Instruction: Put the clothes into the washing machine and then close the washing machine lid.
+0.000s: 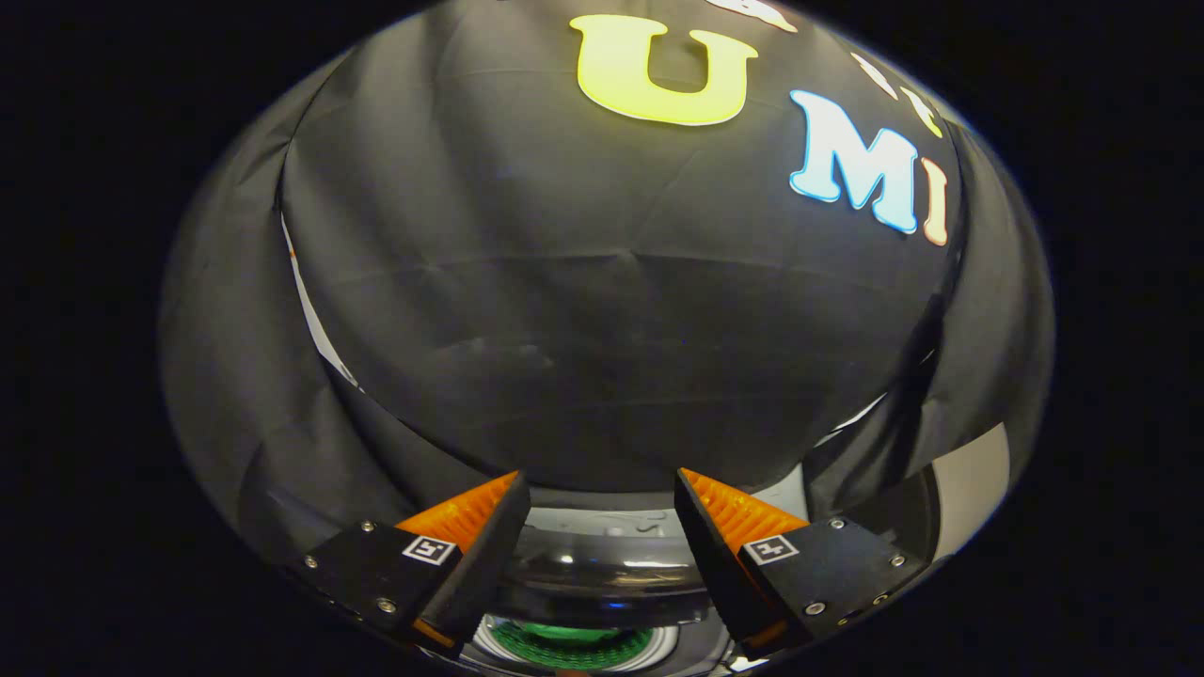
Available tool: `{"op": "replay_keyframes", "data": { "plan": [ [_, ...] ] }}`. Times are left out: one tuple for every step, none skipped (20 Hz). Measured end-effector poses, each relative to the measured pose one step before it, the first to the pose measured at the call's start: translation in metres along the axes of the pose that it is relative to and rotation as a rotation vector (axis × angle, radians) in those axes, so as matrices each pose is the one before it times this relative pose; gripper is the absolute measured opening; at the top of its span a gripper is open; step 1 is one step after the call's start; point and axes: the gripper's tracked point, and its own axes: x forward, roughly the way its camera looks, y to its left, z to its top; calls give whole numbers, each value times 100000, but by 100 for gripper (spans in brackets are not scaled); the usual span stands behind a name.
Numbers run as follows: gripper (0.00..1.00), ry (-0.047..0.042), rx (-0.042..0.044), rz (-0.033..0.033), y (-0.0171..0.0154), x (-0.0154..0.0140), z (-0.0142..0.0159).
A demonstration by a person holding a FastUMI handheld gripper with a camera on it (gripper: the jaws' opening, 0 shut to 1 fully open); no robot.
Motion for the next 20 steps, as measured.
{"op": "replay_keyframes", "data": {
  "plan": [
    [96, 666, 1439, 1372, 335, 465, 80],
    [96, 684, 1615, 1336, 236, 211, -24],
    [96, 1190, 1189, -578, -132, 298, -292],
    [96, 1757, 822, -185, -37, 144, -524],
    [96, 1191, 1867, 2104, 353, 275, -369],
    [96, 375, 1602, 1819, 344, 298, -65],
    [95, 1453, -1104, -427, -254, 890, -527],
    [96, 502, -551, -1814, -261, 189, -448],
    [96, 874, 103, -449, 152, 72, -68],
    [95, -359, 15, -307, -8, -359, 136],
    [96, -336, -96, 196, 10, -63, 76],
    [95, -204, -30, 44, -74, 65, -137],
    [96, -35, 53, -78, 19, -21, -32],
    [96, 10, -65, 4, 16, 39, -71],
    [96, -160, 39, -113, -11, 37, -6],
    [96, -44, 34, -148, -28, -40, -83],
    [96, -161, -11, -92, -45, -2, 23],
    [95, -251, -15, -177, 1, 89, -95],
    [95, -133, 223, -442, -82, 52, 12],
    [96, -307, 168, -280, 40, -96, -11]
  ]
}}
